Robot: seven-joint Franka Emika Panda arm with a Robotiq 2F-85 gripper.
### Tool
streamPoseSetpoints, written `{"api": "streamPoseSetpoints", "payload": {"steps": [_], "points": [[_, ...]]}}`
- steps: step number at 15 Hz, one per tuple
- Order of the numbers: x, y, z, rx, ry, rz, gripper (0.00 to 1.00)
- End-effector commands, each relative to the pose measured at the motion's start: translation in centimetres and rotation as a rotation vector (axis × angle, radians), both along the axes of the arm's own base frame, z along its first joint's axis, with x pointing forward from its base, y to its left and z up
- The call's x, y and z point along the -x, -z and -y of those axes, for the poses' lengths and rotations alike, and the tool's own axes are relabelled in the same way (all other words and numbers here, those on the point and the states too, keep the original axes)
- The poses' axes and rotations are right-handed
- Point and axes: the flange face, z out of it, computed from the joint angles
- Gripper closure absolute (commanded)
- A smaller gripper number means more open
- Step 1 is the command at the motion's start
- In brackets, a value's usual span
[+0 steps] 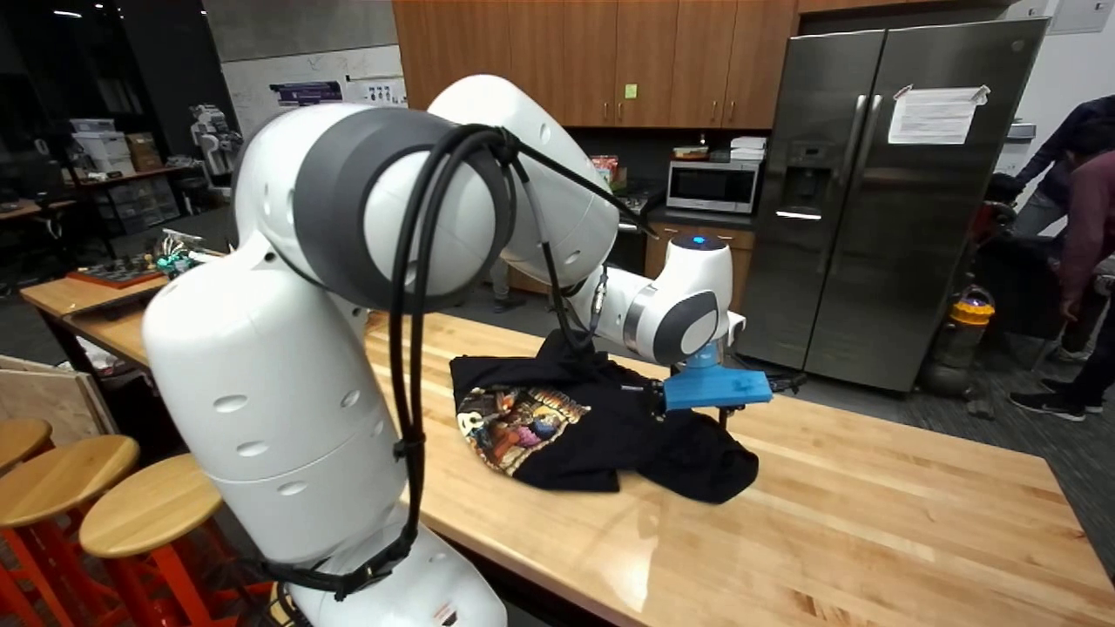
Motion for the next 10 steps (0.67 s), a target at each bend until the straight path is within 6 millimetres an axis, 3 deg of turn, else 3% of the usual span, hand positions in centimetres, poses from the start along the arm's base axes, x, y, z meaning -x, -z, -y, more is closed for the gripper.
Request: {"api": "streamPoseSetpoints", "payload": {"steps": [1,10], "points": [[-1.5,1.3,1.4,0.008,0.057,-0.046,0.0],[-4.2,5.1,2.7,-0.017,0.121,-0.126,0.0]]}}
